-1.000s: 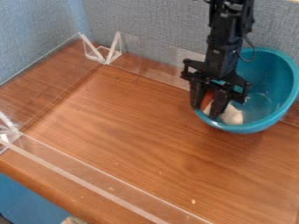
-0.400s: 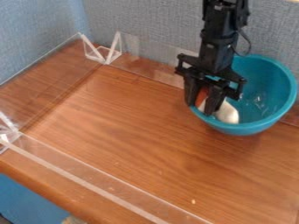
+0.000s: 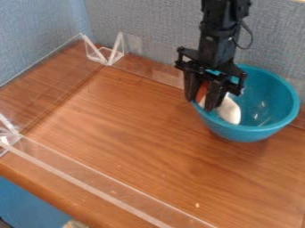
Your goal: Remove the mushroom from inside the blue bowl and put it on the table
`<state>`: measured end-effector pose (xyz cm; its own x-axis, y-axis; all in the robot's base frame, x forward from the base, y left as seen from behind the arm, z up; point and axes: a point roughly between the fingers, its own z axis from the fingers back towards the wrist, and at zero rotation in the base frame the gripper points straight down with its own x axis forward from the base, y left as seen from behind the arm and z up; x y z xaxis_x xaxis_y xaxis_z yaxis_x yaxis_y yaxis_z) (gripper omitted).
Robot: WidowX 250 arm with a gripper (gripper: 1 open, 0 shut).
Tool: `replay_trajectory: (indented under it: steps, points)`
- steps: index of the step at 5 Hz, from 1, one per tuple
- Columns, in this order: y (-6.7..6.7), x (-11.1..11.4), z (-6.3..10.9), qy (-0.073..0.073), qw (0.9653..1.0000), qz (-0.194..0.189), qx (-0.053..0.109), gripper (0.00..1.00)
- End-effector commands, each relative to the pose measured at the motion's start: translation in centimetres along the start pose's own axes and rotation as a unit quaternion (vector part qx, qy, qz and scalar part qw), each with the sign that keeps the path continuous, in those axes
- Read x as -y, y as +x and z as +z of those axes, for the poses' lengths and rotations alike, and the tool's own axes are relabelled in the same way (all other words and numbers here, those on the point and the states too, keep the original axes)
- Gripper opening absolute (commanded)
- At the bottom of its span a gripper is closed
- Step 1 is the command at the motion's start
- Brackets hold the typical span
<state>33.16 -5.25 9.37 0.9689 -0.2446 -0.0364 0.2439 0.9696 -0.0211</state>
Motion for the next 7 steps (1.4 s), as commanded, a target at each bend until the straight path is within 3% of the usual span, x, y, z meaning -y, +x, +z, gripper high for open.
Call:
replay_trajectory:
  steps: [1,7]
  points:
    - [-0.4,-0.3,3.3,0.004,0.9989,0.001,0.047,0.00]
    - [-2.0,-0.3,4.4,0.002,0.9981,-0.028,0.055,0.00]
